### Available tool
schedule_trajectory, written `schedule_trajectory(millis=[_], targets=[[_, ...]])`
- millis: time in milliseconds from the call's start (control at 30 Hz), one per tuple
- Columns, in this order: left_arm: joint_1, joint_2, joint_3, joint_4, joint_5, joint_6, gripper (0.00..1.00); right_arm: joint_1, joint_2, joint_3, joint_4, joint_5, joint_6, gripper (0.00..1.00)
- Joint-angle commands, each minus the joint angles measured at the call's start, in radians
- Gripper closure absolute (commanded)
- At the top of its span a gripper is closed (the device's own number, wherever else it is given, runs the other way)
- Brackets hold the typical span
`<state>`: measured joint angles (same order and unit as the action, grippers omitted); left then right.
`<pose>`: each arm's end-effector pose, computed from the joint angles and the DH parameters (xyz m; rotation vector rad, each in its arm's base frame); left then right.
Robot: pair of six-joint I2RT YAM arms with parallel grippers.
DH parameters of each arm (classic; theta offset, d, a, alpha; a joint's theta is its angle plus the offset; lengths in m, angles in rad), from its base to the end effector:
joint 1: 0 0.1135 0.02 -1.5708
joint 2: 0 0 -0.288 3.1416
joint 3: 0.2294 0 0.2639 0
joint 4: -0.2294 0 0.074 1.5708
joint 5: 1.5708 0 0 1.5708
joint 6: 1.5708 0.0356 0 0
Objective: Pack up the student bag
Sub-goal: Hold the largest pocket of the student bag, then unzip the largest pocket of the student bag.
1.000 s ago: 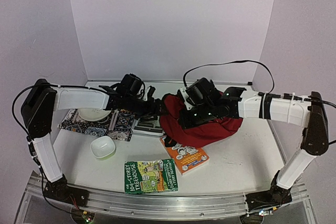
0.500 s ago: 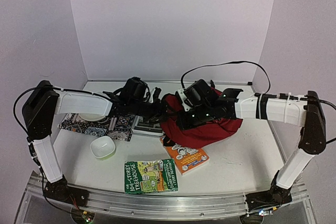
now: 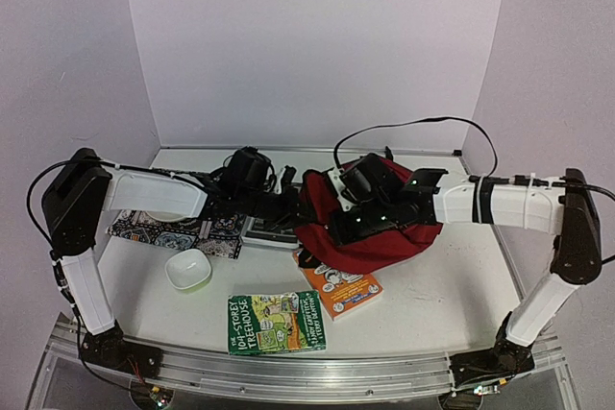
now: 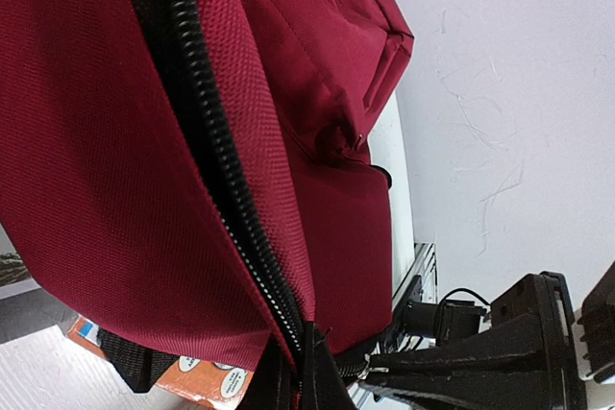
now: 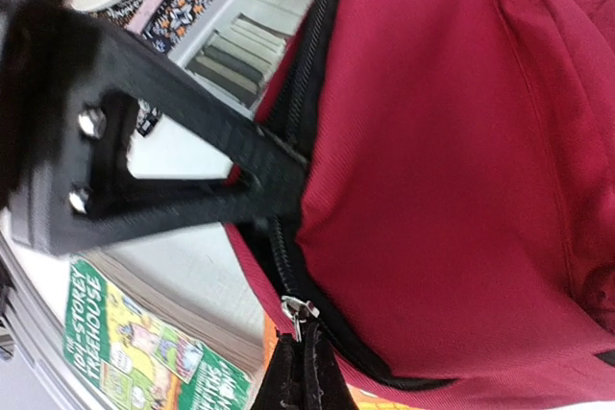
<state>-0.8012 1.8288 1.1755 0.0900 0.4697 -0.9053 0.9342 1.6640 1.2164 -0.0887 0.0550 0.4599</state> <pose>0.2831 -0.3153 0.2270 0.1944 2.4534 -1.3971 0.2385 0.3194 0.2871 -0.4842 2.1502 0.7584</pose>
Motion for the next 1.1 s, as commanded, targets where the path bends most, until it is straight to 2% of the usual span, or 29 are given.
schedule_trajectory(millis=[0, 333, 533, 733, 900, 967, 1067], targets=[[0.03, -0.064, 0.006, 0.05, 0.007, 0.032, 1.0, -0.04, -0.103, -0.052, -0.135, 0.071, -0.041, 1.0], [0.083, -0.157, -0.026, 0.005, 0.046, 0.079, 1.0, -0.282, -0.259, -0.241, -0.25, 0.099, -0.075, 1.0], [0.094, -0.206, -0.075, -0.011, 0.056, 0.096, 1.0, -0.478, -0.251, -0.279, -0.262, 0.074, -0.053, 1.0], [0.089, -0.199, -0.109, -0.012, 0.096, 0.093, 1.0, -0.52, -0.166, -0.227, -0.261, 0.069, -0.045, 1.0], [0.061, -0.183, -0.117, -0.003, 0.078, 0.097, 0.98, -0.516, -0.147, -0.209, -0.23, -0.04, -0.094, 0.99], [0.057, -0.177, -0.118, -0.001, 0.071, 0.099, 0.9, -0.496, -0.162, -0.209, -0.219, -0.086, -0.109, 0.93], [0.058, -0.193, -0.135, 0.0, 0.029, 0.11, 0.75, -0.425, -0.189, -0.188, -0.239, -0.064, -0.135, 0.75]])
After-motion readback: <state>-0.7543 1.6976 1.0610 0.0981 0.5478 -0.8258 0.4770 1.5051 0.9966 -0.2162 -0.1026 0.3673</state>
